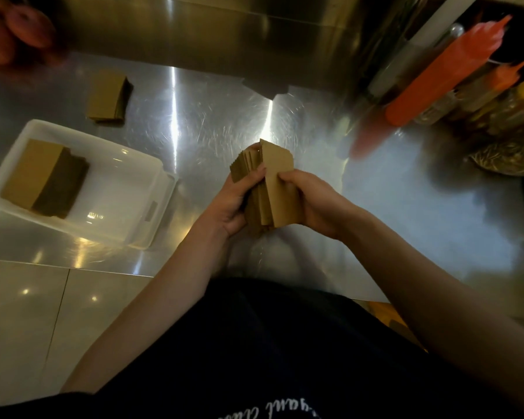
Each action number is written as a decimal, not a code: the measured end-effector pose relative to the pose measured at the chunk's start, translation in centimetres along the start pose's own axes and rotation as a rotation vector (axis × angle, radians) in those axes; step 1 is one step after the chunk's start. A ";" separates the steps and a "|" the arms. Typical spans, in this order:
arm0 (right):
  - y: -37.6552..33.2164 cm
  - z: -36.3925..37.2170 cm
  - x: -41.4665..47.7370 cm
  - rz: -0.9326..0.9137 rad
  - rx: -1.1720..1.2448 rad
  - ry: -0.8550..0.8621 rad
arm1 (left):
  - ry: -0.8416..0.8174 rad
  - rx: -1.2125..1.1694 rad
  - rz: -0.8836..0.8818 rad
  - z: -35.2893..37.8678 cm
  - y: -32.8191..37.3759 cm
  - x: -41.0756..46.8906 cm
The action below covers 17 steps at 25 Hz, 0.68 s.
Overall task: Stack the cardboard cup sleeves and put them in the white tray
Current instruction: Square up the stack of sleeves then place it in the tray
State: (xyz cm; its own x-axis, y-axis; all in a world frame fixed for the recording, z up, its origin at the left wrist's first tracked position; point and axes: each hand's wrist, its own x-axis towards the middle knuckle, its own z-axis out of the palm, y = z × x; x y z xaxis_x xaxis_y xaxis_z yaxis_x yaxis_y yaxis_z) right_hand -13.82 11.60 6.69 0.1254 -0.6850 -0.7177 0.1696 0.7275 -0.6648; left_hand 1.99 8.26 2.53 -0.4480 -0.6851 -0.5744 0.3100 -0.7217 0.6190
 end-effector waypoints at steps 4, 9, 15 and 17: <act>0.9 -0.2 -0.3 -0.033 0.068 0.003 | 0.010 0.189 0.044 0.3 -0.8 0.5; 2.3 -0.8 0.2 -0.098 0.099 0.120 | 0.157 0.398 0.112 0.6 -1.0 1.1; 4.2 -1.8 1.2 -0.281 -0.269 0.208 | 0.056 0.705 0.149 0.8 -1.7 0.9; 4.7 -2.1 1.4 -0.328 -0.308 0.178 | -0.017 0.811 0.189 0.6 -1.5 0.9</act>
State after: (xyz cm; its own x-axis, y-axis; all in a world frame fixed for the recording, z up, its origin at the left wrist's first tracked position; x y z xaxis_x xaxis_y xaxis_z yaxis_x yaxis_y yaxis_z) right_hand -14.86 14.12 2.17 -0.0606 -0.8824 -0.4665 -0.1283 0.4704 -0.8731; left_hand 0.60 8.79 1.42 -0.4636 -0.7813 -0.4178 -0.3162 -0.2947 0.9018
